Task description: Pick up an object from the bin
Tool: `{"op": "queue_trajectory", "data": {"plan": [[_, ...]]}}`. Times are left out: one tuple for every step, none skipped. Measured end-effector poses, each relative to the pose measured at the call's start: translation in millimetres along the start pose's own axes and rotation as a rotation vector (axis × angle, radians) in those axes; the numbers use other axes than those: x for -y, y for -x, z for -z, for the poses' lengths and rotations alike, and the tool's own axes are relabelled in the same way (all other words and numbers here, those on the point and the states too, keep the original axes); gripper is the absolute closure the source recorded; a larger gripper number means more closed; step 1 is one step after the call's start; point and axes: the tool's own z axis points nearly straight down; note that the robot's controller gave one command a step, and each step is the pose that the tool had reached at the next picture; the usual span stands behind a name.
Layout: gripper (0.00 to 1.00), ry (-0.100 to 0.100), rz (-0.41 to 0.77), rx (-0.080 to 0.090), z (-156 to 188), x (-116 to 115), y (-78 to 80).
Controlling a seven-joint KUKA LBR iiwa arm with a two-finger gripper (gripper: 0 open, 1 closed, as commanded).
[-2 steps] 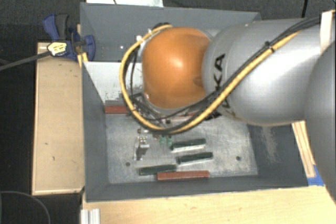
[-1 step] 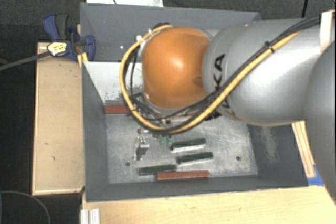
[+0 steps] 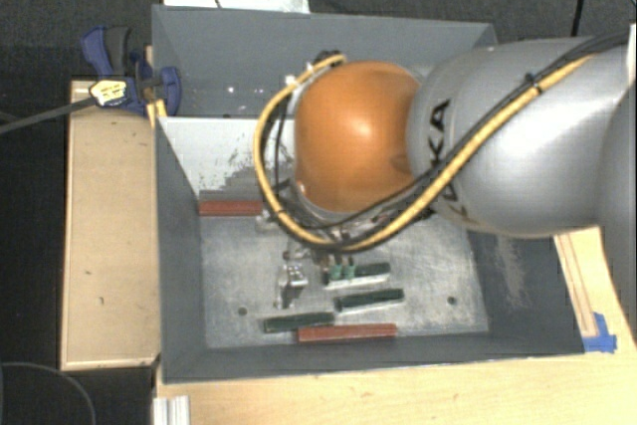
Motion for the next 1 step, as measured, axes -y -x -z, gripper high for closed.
{"op": "queue_trajectory", "data": {"plan": [[0.0,-0.002,0.076,0.002,-70.5,51.4,-13.3]]}}
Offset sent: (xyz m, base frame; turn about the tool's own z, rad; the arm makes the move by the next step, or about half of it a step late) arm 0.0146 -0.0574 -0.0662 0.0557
